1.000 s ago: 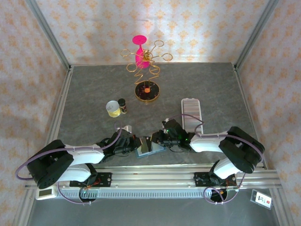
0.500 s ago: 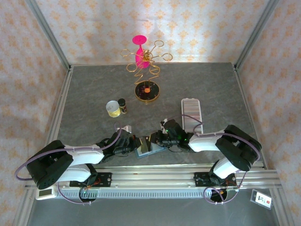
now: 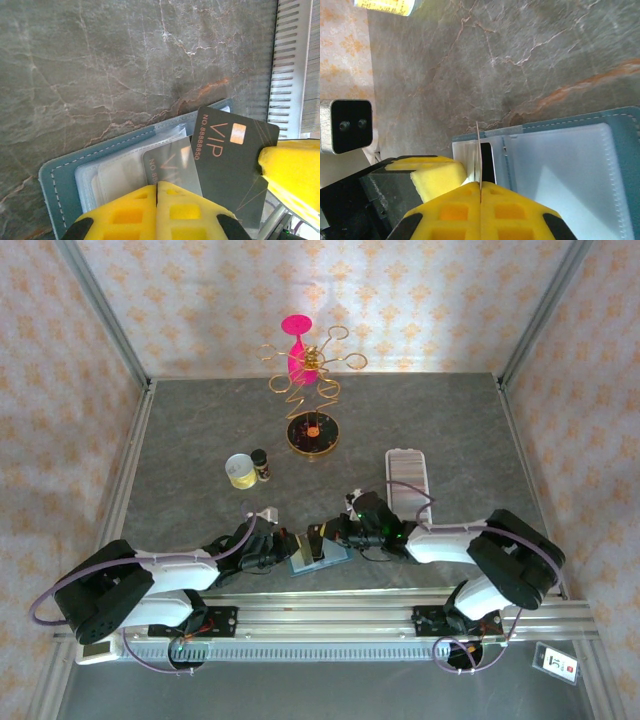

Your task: Put the credit cards into the card holder

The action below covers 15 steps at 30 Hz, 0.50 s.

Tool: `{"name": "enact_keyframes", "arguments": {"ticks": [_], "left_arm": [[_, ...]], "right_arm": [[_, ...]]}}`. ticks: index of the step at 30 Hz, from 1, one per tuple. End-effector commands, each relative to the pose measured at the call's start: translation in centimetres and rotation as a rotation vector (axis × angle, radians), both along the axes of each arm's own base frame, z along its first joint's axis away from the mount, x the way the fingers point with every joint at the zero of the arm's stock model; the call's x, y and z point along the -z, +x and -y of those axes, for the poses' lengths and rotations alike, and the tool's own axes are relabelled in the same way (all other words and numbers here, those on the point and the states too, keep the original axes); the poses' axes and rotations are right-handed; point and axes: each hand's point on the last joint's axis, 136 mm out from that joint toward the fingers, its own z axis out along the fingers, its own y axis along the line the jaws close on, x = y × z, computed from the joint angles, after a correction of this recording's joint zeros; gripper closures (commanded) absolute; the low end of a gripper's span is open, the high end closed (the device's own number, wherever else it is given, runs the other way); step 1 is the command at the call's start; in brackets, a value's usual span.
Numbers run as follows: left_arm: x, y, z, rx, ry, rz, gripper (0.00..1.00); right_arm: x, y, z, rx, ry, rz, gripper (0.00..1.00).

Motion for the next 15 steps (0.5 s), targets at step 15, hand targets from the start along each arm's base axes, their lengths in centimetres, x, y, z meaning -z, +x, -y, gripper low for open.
{"name": "enact_keyframes", "arguments": {"ticks": [15], "left_arm": [[1.7,-1.0,-1.3,0.011,0.069,-0.034,1.00]], "right_arm": [[-6.7,2.2,4.5,-0.086,-0.269,0.325,1.00]]}}
